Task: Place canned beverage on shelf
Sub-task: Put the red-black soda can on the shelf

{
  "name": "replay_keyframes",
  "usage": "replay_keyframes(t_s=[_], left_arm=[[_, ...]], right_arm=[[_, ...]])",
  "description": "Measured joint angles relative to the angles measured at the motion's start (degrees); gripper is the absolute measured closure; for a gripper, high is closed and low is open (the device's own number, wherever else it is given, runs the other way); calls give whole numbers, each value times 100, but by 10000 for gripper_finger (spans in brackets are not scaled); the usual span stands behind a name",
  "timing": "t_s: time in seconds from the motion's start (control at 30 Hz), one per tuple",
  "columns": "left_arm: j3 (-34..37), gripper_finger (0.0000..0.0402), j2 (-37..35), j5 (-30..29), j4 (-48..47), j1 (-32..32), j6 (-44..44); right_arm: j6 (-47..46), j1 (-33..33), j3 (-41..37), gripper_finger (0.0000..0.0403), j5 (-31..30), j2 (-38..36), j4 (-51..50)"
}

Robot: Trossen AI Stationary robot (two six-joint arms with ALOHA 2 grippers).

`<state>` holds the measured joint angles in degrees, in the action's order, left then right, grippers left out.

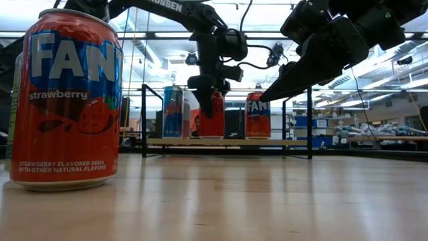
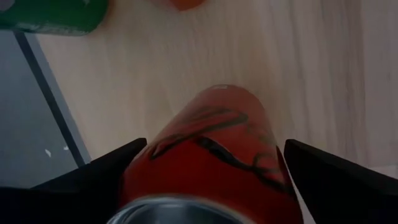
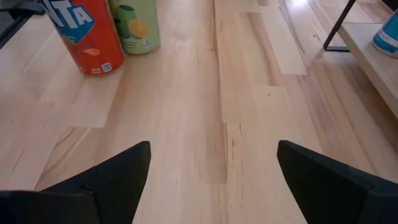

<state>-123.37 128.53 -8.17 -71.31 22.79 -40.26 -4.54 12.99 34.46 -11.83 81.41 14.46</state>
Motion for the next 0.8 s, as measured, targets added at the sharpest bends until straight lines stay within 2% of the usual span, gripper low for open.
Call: replay_keyframes(t_s=[0.43,0.8], left_arm=[[-11,12,-223,-95,26,-71,40],[-15,12,-532,265,105,-14,324]], right_arm=[[-46,7,0,41,-16,0,2],[-46,7,0,41,-26,0,44]])
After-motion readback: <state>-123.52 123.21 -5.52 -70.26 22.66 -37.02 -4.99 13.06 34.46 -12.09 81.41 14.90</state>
